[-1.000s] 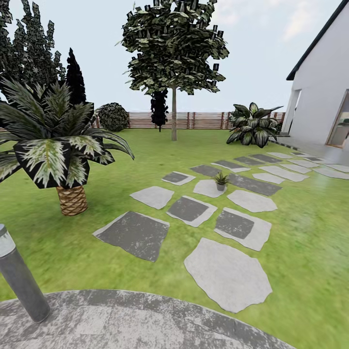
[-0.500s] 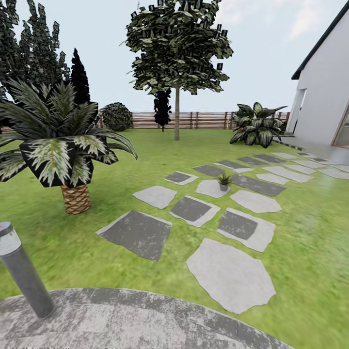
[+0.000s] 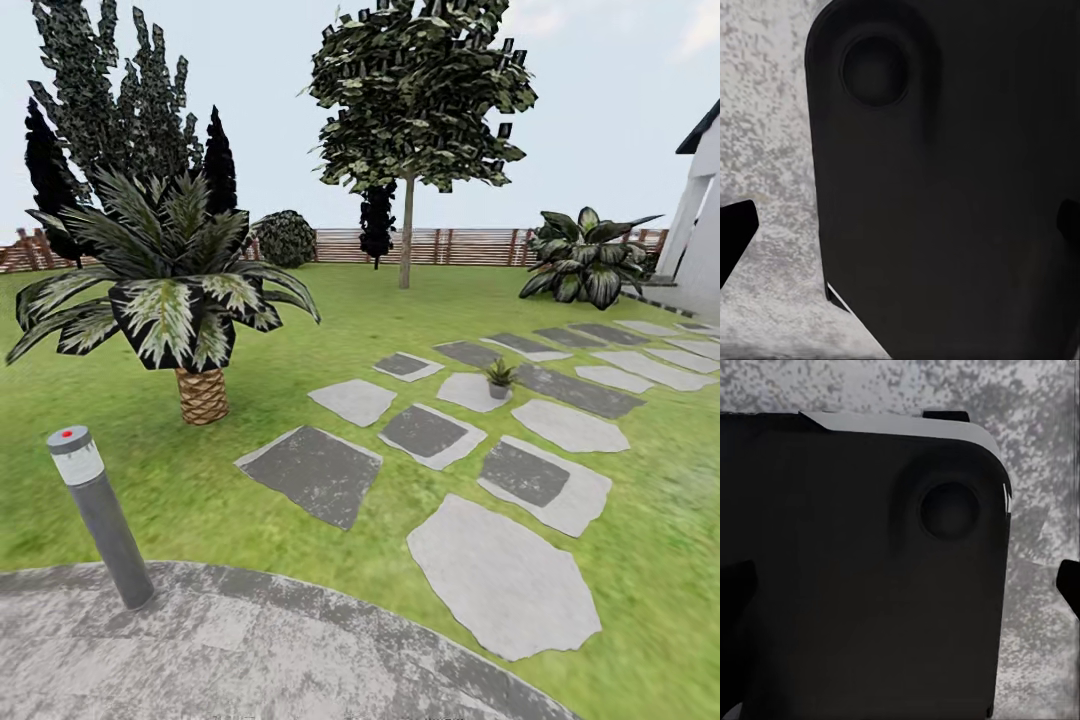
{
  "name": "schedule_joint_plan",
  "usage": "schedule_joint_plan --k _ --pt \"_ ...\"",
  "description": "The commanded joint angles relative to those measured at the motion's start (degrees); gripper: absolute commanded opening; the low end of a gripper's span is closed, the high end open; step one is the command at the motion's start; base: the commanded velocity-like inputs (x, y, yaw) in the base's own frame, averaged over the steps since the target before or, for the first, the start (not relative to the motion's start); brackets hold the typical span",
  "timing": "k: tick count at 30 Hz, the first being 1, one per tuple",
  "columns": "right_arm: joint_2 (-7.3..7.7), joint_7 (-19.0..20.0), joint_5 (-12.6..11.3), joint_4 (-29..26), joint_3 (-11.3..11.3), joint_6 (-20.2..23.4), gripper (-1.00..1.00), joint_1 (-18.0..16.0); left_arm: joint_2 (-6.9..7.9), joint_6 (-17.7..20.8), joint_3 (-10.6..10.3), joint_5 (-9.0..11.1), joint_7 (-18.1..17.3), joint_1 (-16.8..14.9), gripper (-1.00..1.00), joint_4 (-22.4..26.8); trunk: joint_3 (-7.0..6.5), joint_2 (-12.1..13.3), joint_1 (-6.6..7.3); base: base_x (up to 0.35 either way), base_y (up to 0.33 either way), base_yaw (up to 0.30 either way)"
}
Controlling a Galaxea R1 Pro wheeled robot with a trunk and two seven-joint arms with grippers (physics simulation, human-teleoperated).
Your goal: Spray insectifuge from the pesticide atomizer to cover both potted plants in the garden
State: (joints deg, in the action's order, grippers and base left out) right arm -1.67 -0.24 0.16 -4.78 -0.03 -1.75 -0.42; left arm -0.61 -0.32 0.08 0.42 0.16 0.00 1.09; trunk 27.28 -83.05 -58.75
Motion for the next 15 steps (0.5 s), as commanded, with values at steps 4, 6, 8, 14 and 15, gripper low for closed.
schedule_joint_plan --k 4,6,8,14,15 --pt "0.00 0.0 0.0 0.0 0.0 -0.2 1.00 0.0 -0.03 0.0 0.0 0.1 0.0 0.0 1.00 0.1 0.13 0.0 0.02 -0.176 -0.241 0.274" --pt "0.00 0.0 0.0 0.0 0.0 -0.2 1.00 0.0 -0.08 0.0 0.0 0.2 0.0 0.0 1.00 0.1 0.18 0.0 0.02 -0.207 -0.222 0.275" --pt "0.07 0.0 0.0 -0.1 0.0 -0.1 1.00 0.0 -0.07 0.0 0.0 0.2 0.0 0.0 1.00 0.1 0.22 0.0 0.02 -0.212 -0.196 0.275" --pt "0.01 0.0 0.1 -1.9 0.1 0.3 1.00 0.0 -0.09 0.0 0.1 0.3 0.0 0.0 1.00 0.1 0.48 0.0 0.02 -0.213 -0.157 0.265" --pt "0.02 0.0 0.1 -1.9 0.1 0.3 1.00 0.0 -0.09 0.0 0.1 0.3 0.0 0.0 1.00 0.1 0.53 0.0 0.02 -0.213 -0.143 0.259"
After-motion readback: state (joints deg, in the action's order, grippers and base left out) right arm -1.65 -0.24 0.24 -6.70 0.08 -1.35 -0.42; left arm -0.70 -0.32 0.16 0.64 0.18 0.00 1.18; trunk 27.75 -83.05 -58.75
